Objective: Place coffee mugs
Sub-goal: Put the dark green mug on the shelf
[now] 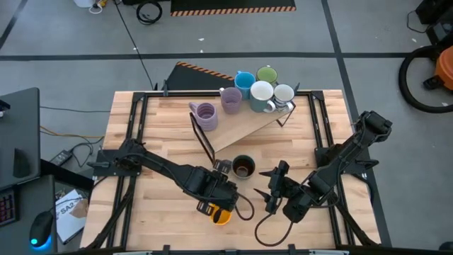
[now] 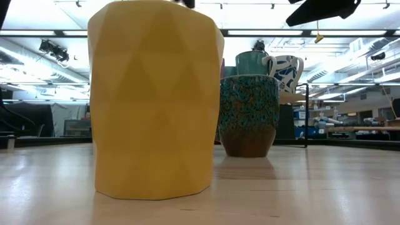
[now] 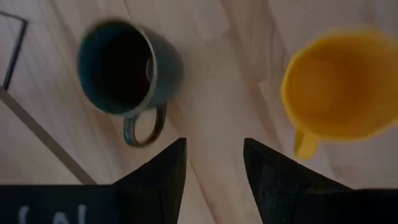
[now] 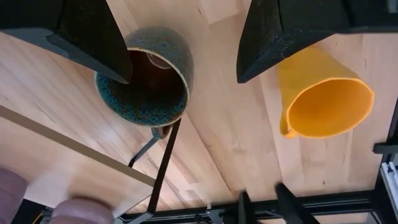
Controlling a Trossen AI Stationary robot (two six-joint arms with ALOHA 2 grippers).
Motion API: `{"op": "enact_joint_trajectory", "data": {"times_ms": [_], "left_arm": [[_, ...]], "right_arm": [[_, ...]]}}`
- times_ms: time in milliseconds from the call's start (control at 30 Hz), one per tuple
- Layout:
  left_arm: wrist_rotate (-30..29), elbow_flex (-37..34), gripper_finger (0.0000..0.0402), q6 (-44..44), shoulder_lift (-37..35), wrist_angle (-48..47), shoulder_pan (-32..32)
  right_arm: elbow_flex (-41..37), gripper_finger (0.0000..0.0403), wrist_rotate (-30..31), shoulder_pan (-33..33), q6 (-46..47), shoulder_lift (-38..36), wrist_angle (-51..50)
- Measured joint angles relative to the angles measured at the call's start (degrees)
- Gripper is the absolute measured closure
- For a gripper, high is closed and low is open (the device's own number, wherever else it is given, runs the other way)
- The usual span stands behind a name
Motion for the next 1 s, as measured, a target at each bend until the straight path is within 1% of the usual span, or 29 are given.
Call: {"op": "enact_joint_trajectory", "data": {"times_ms": [67, 167, 333, 533, 633, 833, 900, 1000], "left_arm": [[-1.28, -4.24, 0.0235, 0.01, -1.53, 1.89, -0.46], [-3.44, -11.62, 0.0235, 0.49, -5.26, 8.25, -0.56], [-3.39, -20.63, 0.0235, 0.0, -11.23, 16.14, 0.26], [-0.98, -28.14, 0.0235, 1.91, -16.97, 24.12, 0.67], [-0.23, -31.05, 0.0235, 3.18, -18.99, 26.57, 1.42], [4.44, -38.75, 0.0235, 6.48, -21.37, 34.15, 2.94], [4.54, -40.93, 0.0235, 8.46, -21.84, 36.14, 3.26], [4.5, -42.34, 0.0235, 10.68, -21.81, 38.5, 4.26]], "right_arm": [[0.0, 0.0108, 0.17, 0.15, -0.17, 0.0, 0.0], [0.0, 0.0108, 0.13, 0.35, -0.19, 0.0, 0.06], [0.0, 0.0108, 0.01, 0.32, -0.41, 0.0, 0.48], [0.0, 0.0108, -0.34, -0.85, -0.48, 0.0, 0.79], [0.0, 0.0108, -0.57, -1.55, -1.22, 0.0, 1.37], [-0.02, 0.0108, -1.78, -1.92, -2.94, 0.0, 2.84], [-0.02, 0.0108, -1.93, -1.51, -2.99, 0.0, 2.85], [-0.02, 0.0108, -2.31, -1.11, -2.96, 0.0, 2.85]]}}
